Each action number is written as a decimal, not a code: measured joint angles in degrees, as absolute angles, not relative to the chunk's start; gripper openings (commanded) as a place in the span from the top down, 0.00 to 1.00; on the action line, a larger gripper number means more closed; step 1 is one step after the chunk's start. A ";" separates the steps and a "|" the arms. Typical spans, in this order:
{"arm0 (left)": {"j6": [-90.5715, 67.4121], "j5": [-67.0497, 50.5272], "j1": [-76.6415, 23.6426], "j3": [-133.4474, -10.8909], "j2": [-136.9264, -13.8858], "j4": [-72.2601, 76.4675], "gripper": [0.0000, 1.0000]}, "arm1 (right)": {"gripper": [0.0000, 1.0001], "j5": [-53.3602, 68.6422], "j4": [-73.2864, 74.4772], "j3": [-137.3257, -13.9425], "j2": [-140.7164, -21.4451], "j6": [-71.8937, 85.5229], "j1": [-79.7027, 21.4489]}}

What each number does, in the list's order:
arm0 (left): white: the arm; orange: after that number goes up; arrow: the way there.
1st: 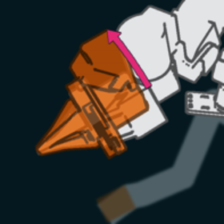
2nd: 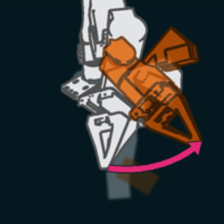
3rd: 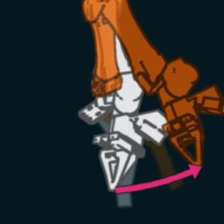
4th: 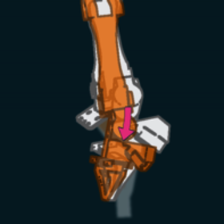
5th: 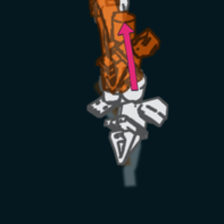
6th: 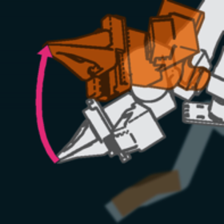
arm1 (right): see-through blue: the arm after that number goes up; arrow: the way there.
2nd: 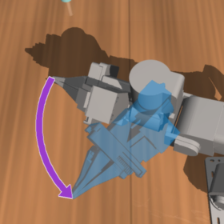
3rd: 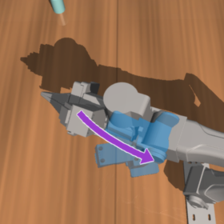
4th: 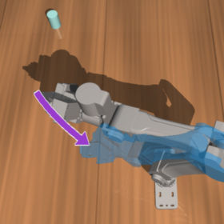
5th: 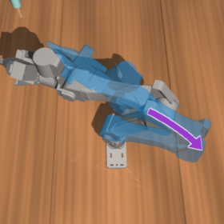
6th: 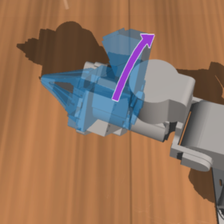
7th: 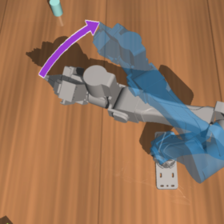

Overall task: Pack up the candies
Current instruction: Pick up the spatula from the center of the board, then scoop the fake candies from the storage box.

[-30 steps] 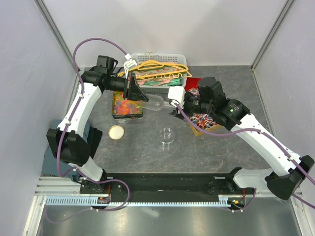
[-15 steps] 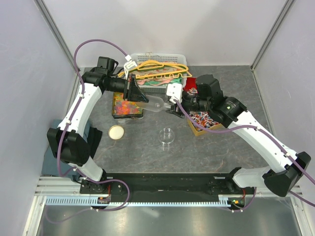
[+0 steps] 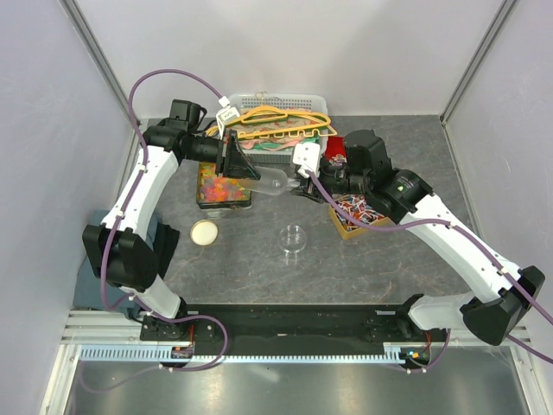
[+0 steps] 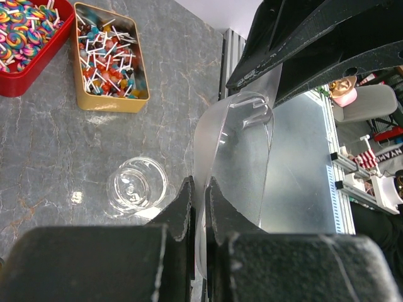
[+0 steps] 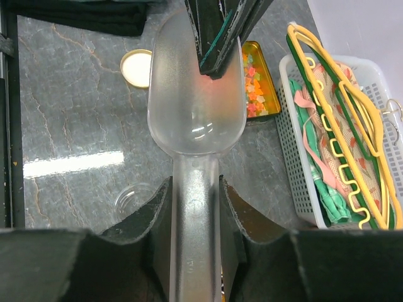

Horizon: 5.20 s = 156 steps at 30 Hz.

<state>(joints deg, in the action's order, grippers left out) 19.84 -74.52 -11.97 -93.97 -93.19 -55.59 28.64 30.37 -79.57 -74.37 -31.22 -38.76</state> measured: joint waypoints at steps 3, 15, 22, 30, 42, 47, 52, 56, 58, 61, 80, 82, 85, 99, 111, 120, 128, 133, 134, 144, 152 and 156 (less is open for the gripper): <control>19.84 -74.52 -11.97 -93.97 -93.19 -55.61 0.86 | 1.00 28.64 30.37 -79.57 -74.37 -31.22 -38.76; 19.99 -75.77 -9.52 -95.83 -93.23 -55.86 0.01 | 1.00 26.63 31.38 -79.55 -76.09 -31.31 -38.79; 18.06 -67.09 -0.73 -97.73 -93.03 -53.43 0.00 | 1.00 22.65 31.73 -79.46 -75.83 -31.51 -38.79; 15.07 -41.25 -0.49 -81.69 -86.56 -44.27 0.01 | 1.00 18.85 31.22 -77.10 -72.77 -31.70 -38.79; 13.23 -12.84 -0.45 -70.17 -87.68 -31.75 0.04 | 1.00 17.23 29.93 -74.87 -72.31 -31.51 -38.79; 12.25 -7.42 -0.45 -70.50 -92.97 -28.36 0.13 | 1.00 16.84 29.21 -73.38 -72.31 -31.53 -38.79; 11.18 -4.14 -0.45 -72.66 -100.18 -27.27 0.21 | 1.00 16.75 28.64 -71.61 -72.27 -31.59 -38.79; 10.70 -3.03 -0.45 -74.39 -103.79 -27.11 0.28 | 1.00 16.64 28.25 -71.00 -72.27 -31.70 -38.79; 10.48 -2.76 -0.45 -75.37 -105.06 -26.96 0.35 | 1.00 16.64 27.83 -70.85 -72.27 -31.70 -38.79; 10.17 -1.93 -0.45 -76.47 -106.24 -26.63 0.44 | 1.00 16.64 27.51 -70.72 -72.27 -31.70 -38.79; 10.09 2.52 -1.04 -79.18 -113.97 -24.67 0.63 | 1.00 16.62 27.38 -70.63 -72.44 -31.70 -39.33; 10.11 2.98 -1.39 -79.18 -114.13 -24.64 0.74 | 1.00 16.62 27.38 -70.63 -72.69 -31.73 -39.55; 10.13 2.92 -1.85 -79.18 -114.30 -24.36 0.98 | 1.00 16.58 27.40 -70.63 -73.32 -31.75 -39.92; 9.72 -2.28 -1.93 -76.05 -112.07 -22.31 0.98 | 1.00 1.52 30.06 -78.78 -85.89 -34.76 -50.48; 11.90 -3.55 -6.00 -68.69 -103.11 -19.20 0.98 | 1.00 -18.22 31.90 -95.00 -104.03 -41.98 -53.84; 14.44 -1.74 -11.97 -68.47 -101.60 -16.40 0.98 | 1.00 -27.05 34.33 -95.66 -109.12 -49.71 -57.25; 16.03 -0.71 -14.00 -65.80 -97.78 -13.89 0.98 | 1.00 -34.11 34.76 -95.66 -112.12 -57.14 -58.30; 18.44 -0.08 -14.02 -64.53 -95.31 -12.53 0.98 | 1.00 -37.80 34.74 -95.66 -112.36 -61.34 -58.43; 18.98 -0.08 -14.06 -64.53 -95.20 -12.27 0.98 | 1.00 -38.24 34.74 -95.66 -112.36 -62.15 -58.48; 26.35 -2.17 -15.62 -64.10 -95.07 -10.09 0.98 | 1.00 -39.46 35.83 -94.56 -112.81 -68.29 -59.22; 31.42 -6.00 -15.79 -63.64 -95.04 -10.94 0.98 | 1.00 -38.13 42.06 -93.54 -112.99 -70.39 -60.45; 33.17 -7.84 -15.86 -63.55 -95.04 -11.73 0.98 | 1.00 -36.14 43.88 -93.45 -112.99 -70.59 -60.64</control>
<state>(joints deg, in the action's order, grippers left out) 33.17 -7.84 -15.86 -63.55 -95.04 -11.73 -36.14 43.88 -93.45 -112.99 -70.59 -60.64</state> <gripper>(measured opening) 0.040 0.349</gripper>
